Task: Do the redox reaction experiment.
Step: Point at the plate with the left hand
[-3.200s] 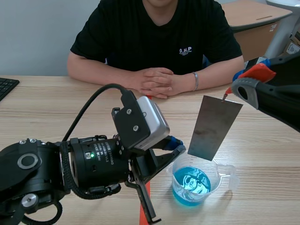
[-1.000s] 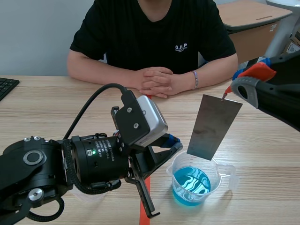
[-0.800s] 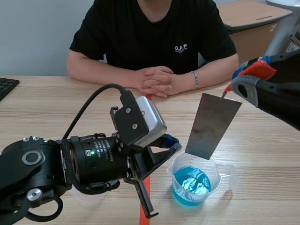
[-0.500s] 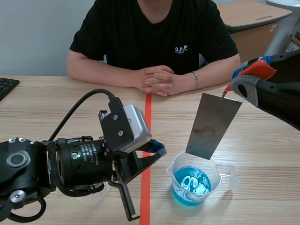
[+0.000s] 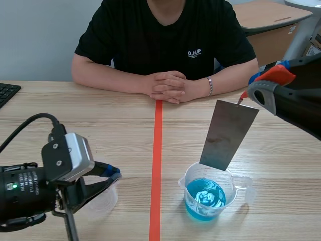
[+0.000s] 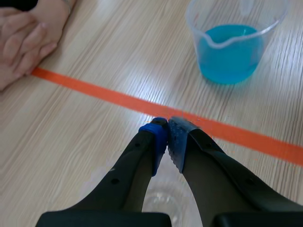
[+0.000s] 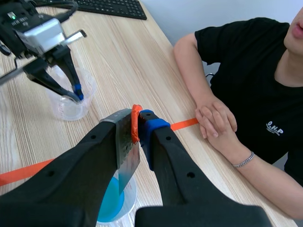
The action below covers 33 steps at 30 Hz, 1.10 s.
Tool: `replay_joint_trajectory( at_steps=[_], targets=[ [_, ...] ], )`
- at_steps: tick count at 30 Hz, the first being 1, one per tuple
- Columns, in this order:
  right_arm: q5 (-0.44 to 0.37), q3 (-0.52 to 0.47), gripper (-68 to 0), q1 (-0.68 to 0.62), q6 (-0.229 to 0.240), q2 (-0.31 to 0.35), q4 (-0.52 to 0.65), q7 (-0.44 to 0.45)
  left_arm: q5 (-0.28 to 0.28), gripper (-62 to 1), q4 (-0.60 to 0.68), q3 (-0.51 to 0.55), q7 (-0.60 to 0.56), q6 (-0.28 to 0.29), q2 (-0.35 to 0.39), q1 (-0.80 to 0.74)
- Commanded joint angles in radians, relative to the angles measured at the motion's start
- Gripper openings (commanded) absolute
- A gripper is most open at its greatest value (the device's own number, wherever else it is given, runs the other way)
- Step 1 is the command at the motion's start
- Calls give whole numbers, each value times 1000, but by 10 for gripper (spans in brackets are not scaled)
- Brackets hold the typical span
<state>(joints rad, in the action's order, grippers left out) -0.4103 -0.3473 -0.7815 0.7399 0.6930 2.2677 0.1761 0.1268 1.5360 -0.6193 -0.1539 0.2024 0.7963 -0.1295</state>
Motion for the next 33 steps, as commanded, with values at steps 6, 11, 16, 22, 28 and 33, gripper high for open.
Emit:
replay_joint_trajectory(
  at_steps=[6, 11, 16, 22, 28, 33],
  targets=[
    [-11, -8, -660, 9, 6, 8, 11, 14, 71, -567, 117, 217, -15, -6, 67, -194],
    [-11, -8, -660, 9, 6, 8, 11, 14, 71, -567, 137, 390, -17, -6, 70, -361],
    [-4, -8, -660, 9, 6, 8, 11, 14, 92, -567, 139, 565, -23, -6, 40, -532],
    [0, -8, -660, 9, 6, 8, 11, 14, 94, -567, 142, 788, -33, -6, -72, -718],
    [0, -8, -660, 9, 6, 8, 7, 26, 95, -567, 179, 943, -33, -6, -207, -875],
    [2, -7, -660, 9, 6, 8, -18, 62, 95, -567, 213, 1003, -32, -10, -322, -966]
  ],
)
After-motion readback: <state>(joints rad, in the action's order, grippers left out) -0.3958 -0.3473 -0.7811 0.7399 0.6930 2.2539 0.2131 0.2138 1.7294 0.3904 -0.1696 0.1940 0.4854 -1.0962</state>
